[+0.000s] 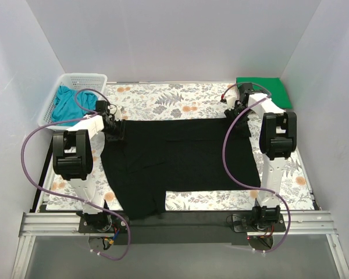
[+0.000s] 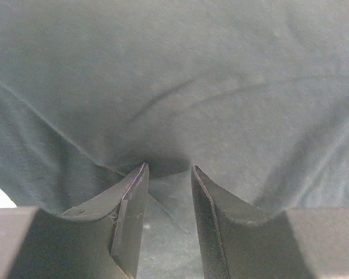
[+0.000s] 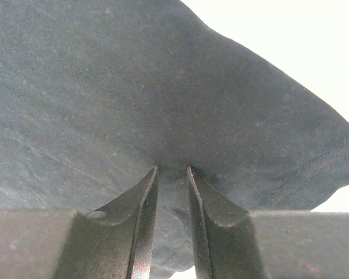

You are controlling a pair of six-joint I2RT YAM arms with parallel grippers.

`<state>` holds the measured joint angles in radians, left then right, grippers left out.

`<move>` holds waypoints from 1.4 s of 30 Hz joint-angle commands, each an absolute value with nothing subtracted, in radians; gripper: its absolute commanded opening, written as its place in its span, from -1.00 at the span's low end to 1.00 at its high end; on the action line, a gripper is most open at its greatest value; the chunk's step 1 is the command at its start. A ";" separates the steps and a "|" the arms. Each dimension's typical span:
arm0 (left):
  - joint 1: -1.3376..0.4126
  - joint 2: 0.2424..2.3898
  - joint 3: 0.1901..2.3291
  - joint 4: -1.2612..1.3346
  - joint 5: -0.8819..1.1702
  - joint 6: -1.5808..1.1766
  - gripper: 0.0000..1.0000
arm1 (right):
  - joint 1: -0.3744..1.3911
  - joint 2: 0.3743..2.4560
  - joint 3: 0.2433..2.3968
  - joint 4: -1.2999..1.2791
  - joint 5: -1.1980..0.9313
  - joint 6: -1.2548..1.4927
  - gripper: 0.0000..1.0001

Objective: Fold and stack the t-shirts
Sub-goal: Fold the tshirt

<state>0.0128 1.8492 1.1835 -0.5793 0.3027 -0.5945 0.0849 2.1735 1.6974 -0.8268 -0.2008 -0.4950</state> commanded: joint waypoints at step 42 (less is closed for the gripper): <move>0.041 1.316 1.091 -1.023 0.687 -0.187 0.17 | 0.081 1.446 0.905 -0.770 -0.069 -0.939 0.24</move>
